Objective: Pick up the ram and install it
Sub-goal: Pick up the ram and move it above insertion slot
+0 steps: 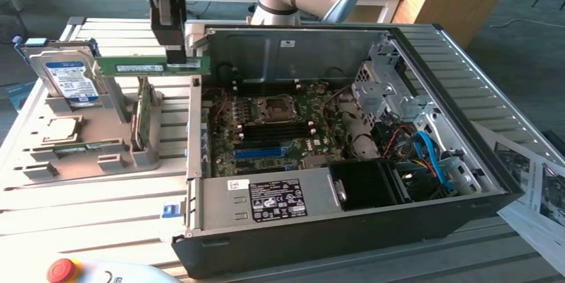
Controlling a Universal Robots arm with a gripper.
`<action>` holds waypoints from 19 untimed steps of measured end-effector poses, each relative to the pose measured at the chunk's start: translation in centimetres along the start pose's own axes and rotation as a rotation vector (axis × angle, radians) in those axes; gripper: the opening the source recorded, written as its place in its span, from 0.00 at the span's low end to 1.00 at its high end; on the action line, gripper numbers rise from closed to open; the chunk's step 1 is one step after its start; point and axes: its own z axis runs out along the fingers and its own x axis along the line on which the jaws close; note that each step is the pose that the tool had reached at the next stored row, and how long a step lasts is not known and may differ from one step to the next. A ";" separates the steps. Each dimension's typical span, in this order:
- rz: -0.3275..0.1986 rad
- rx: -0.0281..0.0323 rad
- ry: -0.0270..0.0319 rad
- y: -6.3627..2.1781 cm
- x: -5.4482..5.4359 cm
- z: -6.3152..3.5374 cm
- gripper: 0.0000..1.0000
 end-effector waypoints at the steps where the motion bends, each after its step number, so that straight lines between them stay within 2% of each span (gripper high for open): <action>1: 0.000 0.0000 0.0000 -0.29 0.0 -0.01 0.12; 19: 0.000 0.0000 0.0000 -5.58 0.3 -0.22 0.12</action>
